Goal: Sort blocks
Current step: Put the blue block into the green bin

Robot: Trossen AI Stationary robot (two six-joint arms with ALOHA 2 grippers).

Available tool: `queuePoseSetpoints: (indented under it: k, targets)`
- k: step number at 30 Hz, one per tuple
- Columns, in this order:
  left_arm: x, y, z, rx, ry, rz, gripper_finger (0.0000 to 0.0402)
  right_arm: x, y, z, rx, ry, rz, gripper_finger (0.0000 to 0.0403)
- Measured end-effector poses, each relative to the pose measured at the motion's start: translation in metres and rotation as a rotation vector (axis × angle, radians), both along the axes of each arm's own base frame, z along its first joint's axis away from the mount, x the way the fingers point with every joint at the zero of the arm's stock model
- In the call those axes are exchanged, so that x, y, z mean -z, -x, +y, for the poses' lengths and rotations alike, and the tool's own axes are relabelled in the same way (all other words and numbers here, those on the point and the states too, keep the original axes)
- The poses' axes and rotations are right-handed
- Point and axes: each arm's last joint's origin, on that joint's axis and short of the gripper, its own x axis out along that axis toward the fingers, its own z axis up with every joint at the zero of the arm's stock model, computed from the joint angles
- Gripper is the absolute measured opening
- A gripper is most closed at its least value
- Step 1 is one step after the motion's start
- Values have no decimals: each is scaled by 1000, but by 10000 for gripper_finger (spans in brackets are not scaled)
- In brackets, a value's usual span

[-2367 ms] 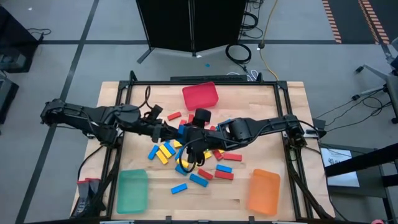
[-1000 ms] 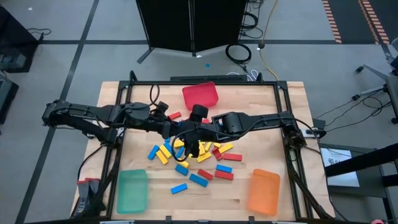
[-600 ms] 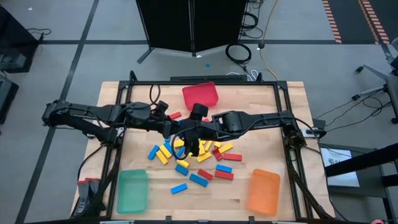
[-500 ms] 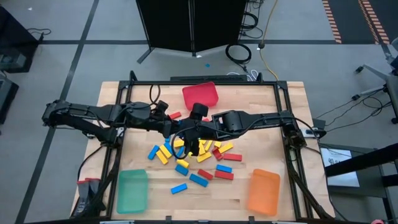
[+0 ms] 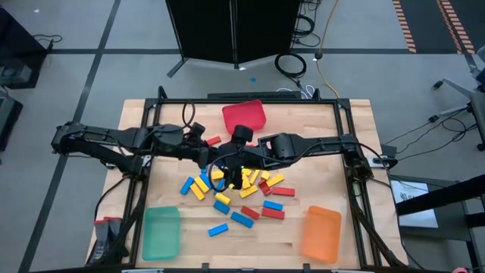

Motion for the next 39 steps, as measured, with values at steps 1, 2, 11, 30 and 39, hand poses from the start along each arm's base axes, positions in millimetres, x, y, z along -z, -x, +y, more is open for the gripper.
queuePoseSetpoints:
  k: [1,2,11,30,39]
  targets:
    - [0,0,0,7,-1,-5,150,0,-1,-1,-6,-18,-5,338]
    - [-1,0,-1,12,-4,-6,150,0,-1,-2,-15,-33,-8,345]
    - [0,0,0,11,-23,2,150,-2,2,-9,-15,-117,9,374]
    - [16,64,3,30,-208,399,150,19,71,29,140,-313,495,375]
    - [23,108,-54,158,-154,461,150,64,108,66,191,-257,684,375]
